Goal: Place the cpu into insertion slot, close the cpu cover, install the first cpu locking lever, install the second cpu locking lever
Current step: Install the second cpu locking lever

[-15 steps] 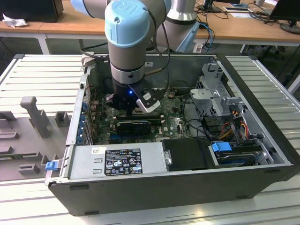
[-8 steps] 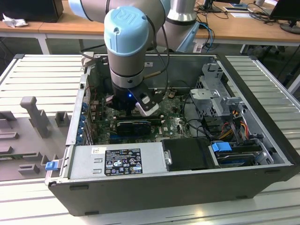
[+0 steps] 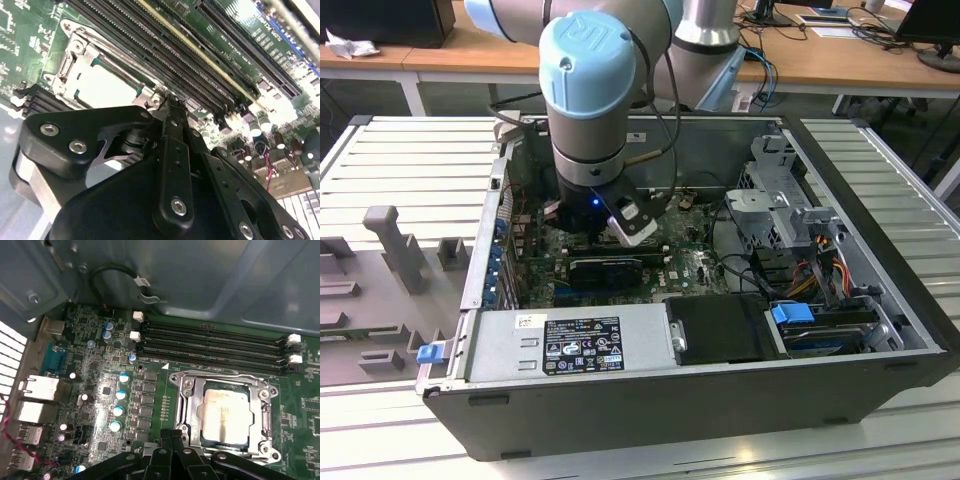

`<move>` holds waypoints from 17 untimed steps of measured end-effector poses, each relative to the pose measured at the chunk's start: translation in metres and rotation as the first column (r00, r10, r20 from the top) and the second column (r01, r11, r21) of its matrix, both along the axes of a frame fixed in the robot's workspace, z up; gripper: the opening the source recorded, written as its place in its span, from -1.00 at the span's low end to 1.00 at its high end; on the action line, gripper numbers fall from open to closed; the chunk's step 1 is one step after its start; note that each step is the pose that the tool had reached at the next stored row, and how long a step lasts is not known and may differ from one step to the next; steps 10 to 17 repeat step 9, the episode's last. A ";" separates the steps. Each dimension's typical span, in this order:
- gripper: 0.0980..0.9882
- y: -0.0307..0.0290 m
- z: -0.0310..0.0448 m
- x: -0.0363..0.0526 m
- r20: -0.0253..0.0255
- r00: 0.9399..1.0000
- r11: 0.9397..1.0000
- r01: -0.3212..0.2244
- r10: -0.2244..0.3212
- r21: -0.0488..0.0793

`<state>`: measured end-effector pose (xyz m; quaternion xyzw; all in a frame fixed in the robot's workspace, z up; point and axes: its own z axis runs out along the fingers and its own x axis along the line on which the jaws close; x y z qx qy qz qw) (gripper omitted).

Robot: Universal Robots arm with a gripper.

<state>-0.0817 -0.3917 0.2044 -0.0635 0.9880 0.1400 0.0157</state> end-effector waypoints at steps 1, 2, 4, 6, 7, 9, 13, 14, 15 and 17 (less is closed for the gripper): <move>-0.98 0.0001 0.0026 0.0000 0.000 1.000 1.000 0.000 0.000 -0.001; -0.98 0.0002 0.0048 0.0000 0.000 1.000 1.000 0.000 0.000 0.000; -0.98 0.0002 0.0106 0.0000 0.000 1.000 1.000 0.000 0.000 -0.001; -0.98 0.0002 0.0156 0.0000 0.000 1.000 1.000 0.000 0.000 -0.001; -0.98 0.0002 0.0177 0.0000 0.000 1.000 1.000 0.000 0.000 -0.001; -0.98 0.0002 0.0185 0.0000 0.000 1.000 1.000 0.000 0.000 -0.001; -0.98 0.0002 0.0185 0.0000 0.000 1.000 1.000 0.000 0.000 -0.001; -0.98 0.0002 0.0185 0.0000 0.000 1.000 1.000 0.000 0.000 -0.001; -0.98 0.0002 0.0185 0.0000 0.000 1.000 1.000 0.000 0.000 -0.001; -0.98 0.0002 0.0185 0.0000 0.000 1.000 1.000 0.000 0.000 -0.001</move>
